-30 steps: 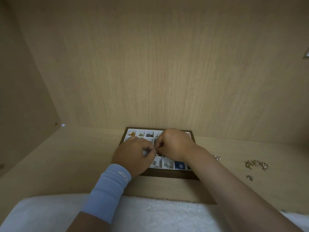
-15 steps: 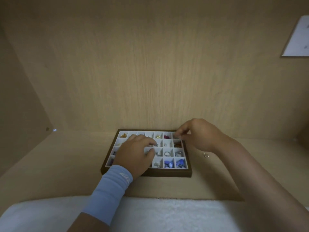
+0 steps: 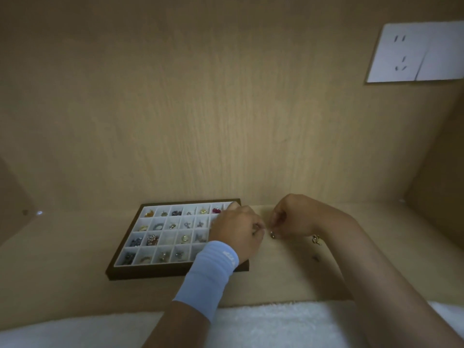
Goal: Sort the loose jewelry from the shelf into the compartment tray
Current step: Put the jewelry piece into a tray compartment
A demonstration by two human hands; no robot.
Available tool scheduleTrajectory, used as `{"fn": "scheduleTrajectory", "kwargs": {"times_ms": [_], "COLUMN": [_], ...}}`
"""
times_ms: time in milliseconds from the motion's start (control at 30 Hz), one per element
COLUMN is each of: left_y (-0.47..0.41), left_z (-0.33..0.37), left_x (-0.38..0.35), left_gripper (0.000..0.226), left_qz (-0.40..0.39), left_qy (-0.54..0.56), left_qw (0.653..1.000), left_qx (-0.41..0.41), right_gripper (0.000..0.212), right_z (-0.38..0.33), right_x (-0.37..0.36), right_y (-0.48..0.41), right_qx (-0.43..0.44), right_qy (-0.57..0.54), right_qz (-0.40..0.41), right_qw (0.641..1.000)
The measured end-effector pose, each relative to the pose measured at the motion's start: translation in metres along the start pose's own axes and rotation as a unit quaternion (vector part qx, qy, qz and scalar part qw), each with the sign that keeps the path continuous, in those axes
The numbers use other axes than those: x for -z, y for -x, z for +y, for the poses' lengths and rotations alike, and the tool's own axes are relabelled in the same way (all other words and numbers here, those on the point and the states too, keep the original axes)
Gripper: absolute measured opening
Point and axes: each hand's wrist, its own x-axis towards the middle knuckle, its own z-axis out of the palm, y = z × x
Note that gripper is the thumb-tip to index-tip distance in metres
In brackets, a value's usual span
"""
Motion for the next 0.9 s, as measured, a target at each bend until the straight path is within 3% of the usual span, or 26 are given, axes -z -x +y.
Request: {"fn": "scheduleTrajectory", "kwargs": {"times_ms": [267,367,467,633,733,900], "left_y": [0.005,0.005,0.004,0.002,0.003,0.008], "left_z": [-0.002,-0.004,-0.007,-0.014,-0.019,-0.04], "left_x": [-0.01,-0.008,-0.004,0.013,0.026,0.053], "left_gripper": [0.019,0.017,0.014,0.013,0.015,0.013], "left_qz": [0.037,0.048,0.069,0.092,0.113,0.1], "left_qy": [0.014,0.073,0.18,0.324,0.365,0.306], "left_qw": [0.999,0.996,0.978,0.933,0.916,0.942], "left_qx": [-0.005,0.028,0.081,0.126,0.124,0.094], "right_gripper": [0.005,0.014,0.022,0.003,0.006,0.007], "right_z": [0.0,0.0,-0.004,-0.018,-0.027,-0.048], "right_x": [-0.01,-0.01,-0.01,-0.016,-0.021,-0.023], "right_y": [-0.006,-0.007,-0.008,-0.008,-0.01,-0.019], "right_qx": [0.01,0.027,0.057,0.085,0.067,0.09], "right_qy": [-0.01,-0.068,-0.179,-0.347,-0.418,-0.42], "right_qz": [0.017,0.056,0.093,0.136,0.154,0.138], "right_qw": [1.0,0.996,0.978,0.924,0.893,0.893]}}
